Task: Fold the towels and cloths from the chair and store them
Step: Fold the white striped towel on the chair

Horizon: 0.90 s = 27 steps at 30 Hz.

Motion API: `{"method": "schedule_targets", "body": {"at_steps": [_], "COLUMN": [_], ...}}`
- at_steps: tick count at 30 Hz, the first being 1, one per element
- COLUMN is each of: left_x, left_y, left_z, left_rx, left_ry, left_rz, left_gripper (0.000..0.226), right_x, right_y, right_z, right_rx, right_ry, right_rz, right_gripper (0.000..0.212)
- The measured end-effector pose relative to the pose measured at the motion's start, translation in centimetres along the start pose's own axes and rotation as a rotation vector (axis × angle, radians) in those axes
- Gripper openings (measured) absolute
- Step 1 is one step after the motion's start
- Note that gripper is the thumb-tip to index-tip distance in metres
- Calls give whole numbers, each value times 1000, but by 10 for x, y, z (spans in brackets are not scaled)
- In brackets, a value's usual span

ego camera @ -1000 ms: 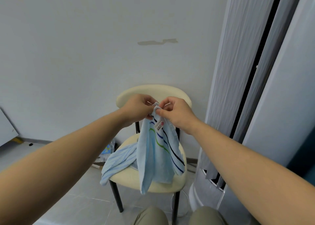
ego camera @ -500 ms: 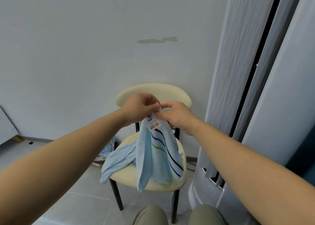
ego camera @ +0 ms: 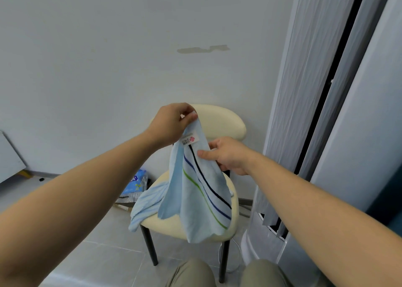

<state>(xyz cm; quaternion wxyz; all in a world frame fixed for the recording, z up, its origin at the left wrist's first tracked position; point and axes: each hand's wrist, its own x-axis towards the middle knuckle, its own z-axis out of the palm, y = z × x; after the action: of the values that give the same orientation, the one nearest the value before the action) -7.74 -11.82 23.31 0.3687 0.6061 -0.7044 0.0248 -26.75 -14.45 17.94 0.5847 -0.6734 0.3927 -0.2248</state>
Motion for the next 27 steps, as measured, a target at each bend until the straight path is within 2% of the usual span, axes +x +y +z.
{"method": "schedule_targets", "body": {"at_steps": [5, 10, 13, 16, 19, 22, 27], "left_x": [4, 5, 4, 3, 4, 5, 7], "left_y": [0, -4, -9, -13, -19, -23, -27], "left_z": [-4, -9, -11, -10, -9, -8, -13], "left_rx": [-145, -201, -171, -146, -110, -107, -82], "left_ry": [10, 36, 38, 36, 46, 70, 149], "left_rz": [-98, -174, -191, -202, -200, -213, -260], "left_gripper": [17, 17, 18, 19, 20, 20, 21], "right_x": [-2, -1, 3, 7, 7, 5, 3], "right_y": [5, 7, 8, 7, 6, 4, 6], "right_z": [8, 7, 3, -1, -1, -1, -1], "right_rx": [58, 118, -14, -240, -434, -479, -423], "right_ry": [-42, 5, 130, 239, 242, 215, 161], "right_rz": [45, 46, 0, -32, -46, -30, 31], "right_gripper": [37, 21, 21, 37, 50, 40, 31]}}
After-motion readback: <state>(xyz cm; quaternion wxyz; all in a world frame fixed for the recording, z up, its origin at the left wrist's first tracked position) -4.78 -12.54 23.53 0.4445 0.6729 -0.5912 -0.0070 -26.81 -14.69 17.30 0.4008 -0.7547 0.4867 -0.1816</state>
